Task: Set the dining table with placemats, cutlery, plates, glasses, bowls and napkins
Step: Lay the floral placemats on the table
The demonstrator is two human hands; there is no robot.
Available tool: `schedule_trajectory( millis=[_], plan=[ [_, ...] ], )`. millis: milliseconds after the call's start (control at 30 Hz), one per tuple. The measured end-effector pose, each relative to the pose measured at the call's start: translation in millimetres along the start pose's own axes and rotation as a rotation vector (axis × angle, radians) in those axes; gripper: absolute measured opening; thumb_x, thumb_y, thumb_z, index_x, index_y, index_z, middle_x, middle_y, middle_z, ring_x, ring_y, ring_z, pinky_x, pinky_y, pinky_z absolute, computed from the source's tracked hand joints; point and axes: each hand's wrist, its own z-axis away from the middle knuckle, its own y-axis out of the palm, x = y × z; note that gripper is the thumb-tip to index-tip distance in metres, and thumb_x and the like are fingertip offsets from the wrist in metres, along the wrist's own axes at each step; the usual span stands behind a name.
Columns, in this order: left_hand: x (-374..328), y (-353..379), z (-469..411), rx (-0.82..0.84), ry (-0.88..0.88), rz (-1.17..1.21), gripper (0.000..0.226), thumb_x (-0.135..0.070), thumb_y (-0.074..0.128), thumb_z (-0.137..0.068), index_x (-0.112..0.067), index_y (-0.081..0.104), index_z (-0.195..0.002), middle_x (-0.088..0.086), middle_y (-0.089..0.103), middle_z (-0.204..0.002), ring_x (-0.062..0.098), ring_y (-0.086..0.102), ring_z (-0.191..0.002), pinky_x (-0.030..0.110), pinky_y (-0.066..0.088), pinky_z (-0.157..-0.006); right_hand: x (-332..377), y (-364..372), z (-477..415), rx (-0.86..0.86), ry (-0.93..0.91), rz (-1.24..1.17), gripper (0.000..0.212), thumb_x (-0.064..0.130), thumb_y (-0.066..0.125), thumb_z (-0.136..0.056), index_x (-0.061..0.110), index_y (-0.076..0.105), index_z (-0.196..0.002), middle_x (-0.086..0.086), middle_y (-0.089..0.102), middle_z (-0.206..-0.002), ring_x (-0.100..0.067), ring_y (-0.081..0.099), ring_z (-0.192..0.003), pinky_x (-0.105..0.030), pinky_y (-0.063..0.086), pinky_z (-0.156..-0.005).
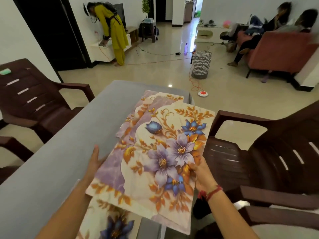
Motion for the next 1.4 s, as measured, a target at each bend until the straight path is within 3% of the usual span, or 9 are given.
schedule_trajectory(
  millis=[133, 267, 367, 467, 800, 900, 1067, 1233, 1400],
  plan=[
    [9, -9, 70, 0.128, -0.122, -0.321, 0.078, -0.062, 0.071, -0.069, -0.006, 0.064, -0.122, 0.019, 0.064, -0.122, 0.034, 0.065, -0.106, 0.047, 0.052, -0.090, -7, -18, 90, 0.088, -0.080, 0.170, 0.040, -0.001, 0.058, -0.088, 0.009, 0.053, -0.126, -0.021, 0.060, -0.124, -0.036, 0.060, -0.112, -0.056, 0.046, -0.096],
    [60, -3, 137, -0.101, 0.049, -0.654, 0.029, -0.027, 0.062, -0.090, -0.007, 0.065, -0.110, 0.002, 0.074, -0.084, 0.016, 0.068, -0.073, 0.031, 0.051, -0.074, -20, -19, 204, 0.063, -0.173, 0.196, 0.035, 0.007, 0.063, -0.079, 0.004, 0.057, -0.113, -0.014, 0.067, -0.108, -0.023, 0.067, -0.094, -0.035, 0.057, -0.079],
    [110, 4, 197, -0.252, 0.177, -0.761, 0.020, -0.020, 0.069, -0.083, -0.002, 0.065, -0.093, 0.008, 0.068, -0.072, 0.020, 0.062, -0.065, 0.027, 0.048, -0.059, -39, -25, 289, -0.052, -0.212, 0.225, 0.026, 0.004, 0.063, -0.072, 0.013, 0.058, -0.096, -0.005, 0.064, -0.091, -0.008, 0.065, -0.073, -0.020, 0.052, -0.057],
    [152, 15, 247, -0.297, 0.254, -0.799, 0.011, -0.014, 0.065, -0.088, -0.005, 0.061, -0.085, 0.012, 0.065, -0.079, 0.025, 0.061, -0.071, 0.029, 0.047, -0.063, -56, -50, 355, -0.184, -0.278, 0.353, 0.031, 0.015, 0.071, -0.070, 0.014, 0.063, -0.100, -0.008, 0.069, -0.099, -0.025, 0.067, -0.094, -0.037, 0.057, -0.079],
    [239, 119, 334, 0.095, 0.370, -0.947, 0.027, -0.016, 0.061, -0.092, -0.002, 0.060, -0.116, 0.013, 0.069, -0.104, 0.022, 0.066, -0.086, 0.025, 0.052, -0.063, -19, -132, 542, -0.575, -0.424, 0.306, 0.020, 0.006, 0.059, -0.088, 0.024, 0.059, -0.097, -0.001, 0.064, -0.098, -0.017, 0.063, -0.093, -0.037, 0.053, -0.084],
    [278, 159, 353, 0.186, 0.372, -0.945, 0.022, -0.016, 0.059, -0.094, -0.004, 0.059, -0.112, 0.008, 0.067, -0.105, 0.023, 0.066, -0.090, 0.026, 0.052, -0.066, -17, -176, 585, -0.677, -0.455, 0.305, 0.022, 0.005, 0.059, -0.085, 0.012, 0.057, -0.105, -0.014, 0.063, -0.106, -0.028, 0.062, -0.098, -0.045, 0.051, -0.086],
    [358, 239, 387, 0.386, 0.353, -0.959, 0.011, -0.020, 0.059, -0.094, -0.013, 0.060, -0.101, 0.012, 0.067, -0.104, 0.027, 0.066, -0.095, 0.038, 0.056, -0.077, -15, -273, 664, -0.847, -0.477, 0.227, 0.028, -0.002, 0.059, -0.082, 0.022, 0.058, -0.096, -0.017, 0.065, -0.105, -0.026, 0.061, -0.095, -0.045, 0.051, -0.084],
    [457, 324, 422, 0.573, 0.317, -0.967, 0.016, -0.022, 0.057, -0.096, -0.008, 0.059, -0.104, 0.012, 0.068, -0.101, 0.025, 0.068, -0.092, 0.039, 0.058, -0.077, -7, -382, 739, -0.968, -0.422, 0.171, 0.026, -0.006, 0.054, -0.086, 0.020, 0.052, -0.088, -0.012, 0.058, -0.092, -0.019, 0.056, -0.077, -0.027, 0.048, -0.058],
    [559, 391, 438, 0.625, 0.255, -0.942, 0.020, -0.021, 0.059, -0.095, -0.005, 0.060, -0.107, 0.016, 0.068, -0.104, 0.030, 0.067, -0.098, 0.044, 0.056, -0.083, 18, -493, 793, -0.990, -0.407, 0.197, 0.028, -0.005, 0.055, -0.087, 0.022, 0.056, -0.092, -0.001, 0.063, -0.089, -0.014, 0.059, -0.077, -0.020, 0.048, -0.059]
  ],
)
